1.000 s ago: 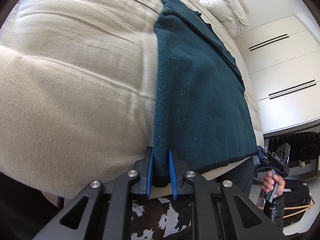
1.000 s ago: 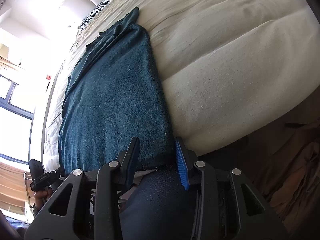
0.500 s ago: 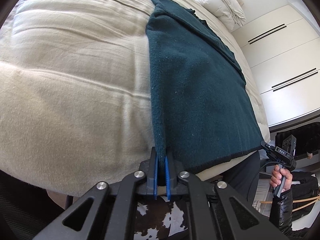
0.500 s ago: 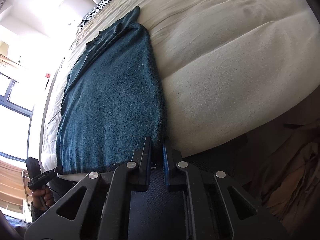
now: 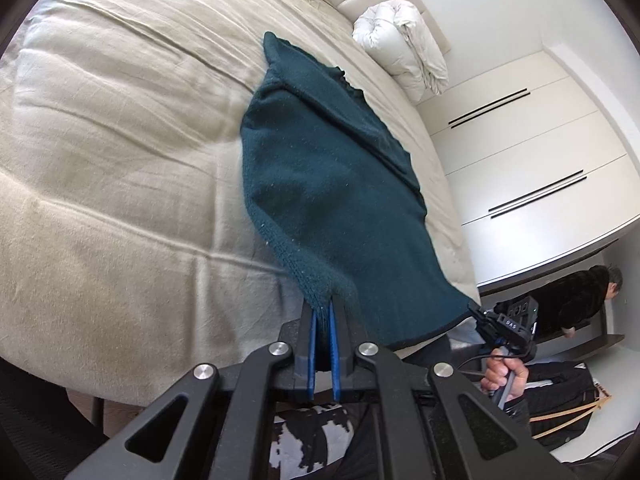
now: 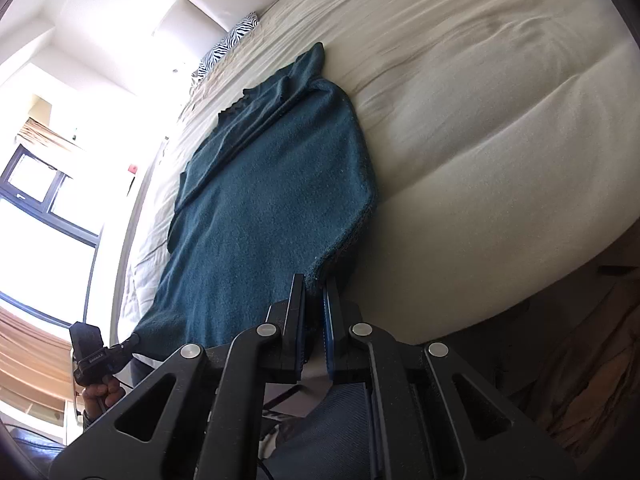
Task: Fold small clothes
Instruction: 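Lift the hem with both grippers and fold it toward the collar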
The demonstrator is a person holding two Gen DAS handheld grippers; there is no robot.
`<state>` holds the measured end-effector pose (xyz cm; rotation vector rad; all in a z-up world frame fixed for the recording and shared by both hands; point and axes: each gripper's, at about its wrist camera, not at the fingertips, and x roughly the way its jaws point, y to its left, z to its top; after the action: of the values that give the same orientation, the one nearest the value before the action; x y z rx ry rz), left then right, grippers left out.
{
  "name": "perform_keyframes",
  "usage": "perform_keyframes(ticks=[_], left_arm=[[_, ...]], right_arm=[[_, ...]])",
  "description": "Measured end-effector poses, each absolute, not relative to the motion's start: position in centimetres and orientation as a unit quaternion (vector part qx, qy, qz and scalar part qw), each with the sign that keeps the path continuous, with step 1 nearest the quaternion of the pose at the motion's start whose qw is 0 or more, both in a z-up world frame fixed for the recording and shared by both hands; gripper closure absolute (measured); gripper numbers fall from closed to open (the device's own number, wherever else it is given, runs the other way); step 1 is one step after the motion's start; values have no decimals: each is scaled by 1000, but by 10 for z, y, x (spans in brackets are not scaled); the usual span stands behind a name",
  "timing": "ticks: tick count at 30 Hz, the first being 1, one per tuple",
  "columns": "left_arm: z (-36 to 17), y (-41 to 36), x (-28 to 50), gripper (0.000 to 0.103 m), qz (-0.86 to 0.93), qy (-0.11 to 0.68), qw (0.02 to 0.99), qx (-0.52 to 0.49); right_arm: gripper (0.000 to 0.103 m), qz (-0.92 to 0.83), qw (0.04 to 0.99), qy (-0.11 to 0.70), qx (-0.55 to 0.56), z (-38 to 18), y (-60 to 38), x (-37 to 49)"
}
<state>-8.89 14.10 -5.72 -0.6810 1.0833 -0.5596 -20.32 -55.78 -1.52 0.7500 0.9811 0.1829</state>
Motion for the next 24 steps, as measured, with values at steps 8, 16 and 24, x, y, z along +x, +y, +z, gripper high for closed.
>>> perform_keyframes(ticks=[8,16,24], left_arm=[[-49,154,-78,97,-270,468,756,-370],[-39,164,-60,97,-272,444,746,-416],[-29,168,-33,97,-273,430,744,-431]], right_arm=[[97,104,812,410,403,2,-560,-183],[97,118,816,380,419,22,-558,-152],[96,124,822,369,417,36,-552,-118]])
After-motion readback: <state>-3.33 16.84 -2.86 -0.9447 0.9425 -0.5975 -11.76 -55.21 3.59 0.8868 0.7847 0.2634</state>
